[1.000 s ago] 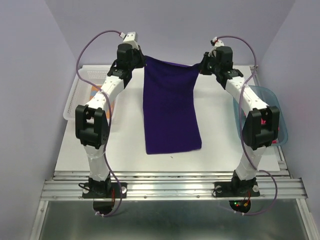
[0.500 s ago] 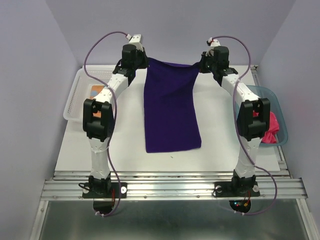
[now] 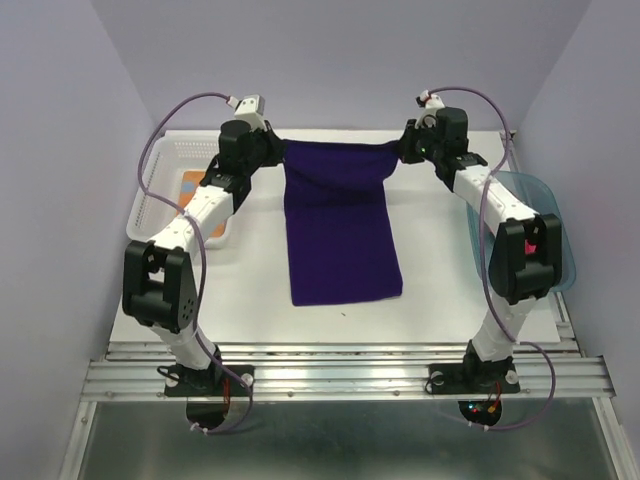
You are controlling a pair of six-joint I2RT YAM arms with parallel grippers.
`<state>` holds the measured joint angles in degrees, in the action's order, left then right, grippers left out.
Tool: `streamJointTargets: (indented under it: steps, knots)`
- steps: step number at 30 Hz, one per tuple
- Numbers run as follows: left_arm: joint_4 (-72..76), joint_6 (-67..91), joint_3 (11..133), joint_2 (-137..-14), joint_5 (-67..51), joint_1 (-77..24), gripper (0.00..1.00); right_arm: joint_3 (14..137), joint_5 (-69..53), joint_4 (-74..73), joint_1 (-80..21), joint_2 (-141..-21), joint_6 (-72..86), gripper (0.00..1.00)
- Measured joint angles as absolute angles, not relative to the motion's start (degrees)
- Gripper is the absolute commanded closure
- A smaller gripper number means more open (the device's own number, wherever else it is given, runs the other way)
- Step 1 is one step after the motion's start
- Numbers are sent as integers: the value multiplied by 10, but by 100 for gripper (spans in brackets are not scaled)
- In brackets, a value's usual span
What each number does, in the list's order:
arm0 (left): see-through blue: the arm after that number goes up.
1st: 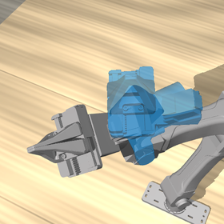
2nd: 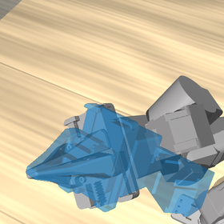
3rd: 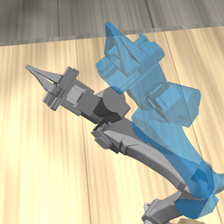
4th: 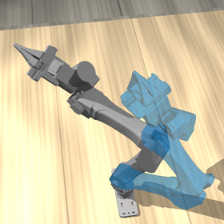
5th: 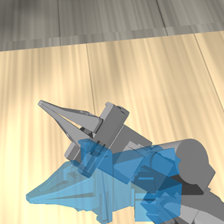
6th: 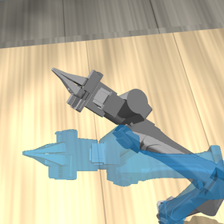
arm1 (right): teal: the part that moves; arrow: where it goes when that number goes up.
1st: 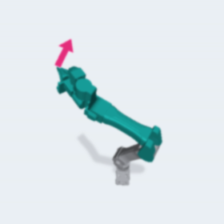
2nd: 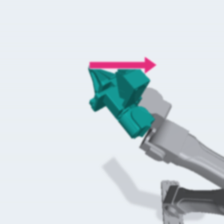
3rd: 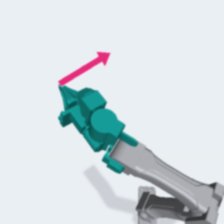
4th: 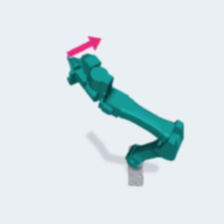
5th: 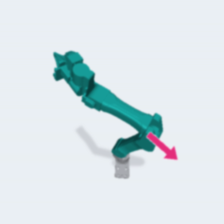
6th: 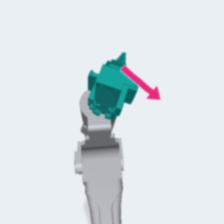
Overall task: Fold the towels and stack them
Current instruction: Fold the towel
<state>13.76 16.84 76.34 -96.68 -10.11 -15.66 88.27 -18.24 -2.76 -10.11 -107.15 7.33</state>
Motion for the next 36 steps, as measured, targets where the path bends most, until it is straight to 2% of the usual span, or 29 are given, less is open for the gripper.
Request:
streamJointTargets:
  steps: [19,28,36]
  knots:
    - [217,230,486,-800,-105,-183,100,644,-232,8,-101,-903,122,99]
    - [243,250,409,-718,-95,-199,100,554,-247,8,-102,-816,154,99]
    - [264,274,346,-696,-84,-218,100,489,-251,12,-106,-758,165,99]
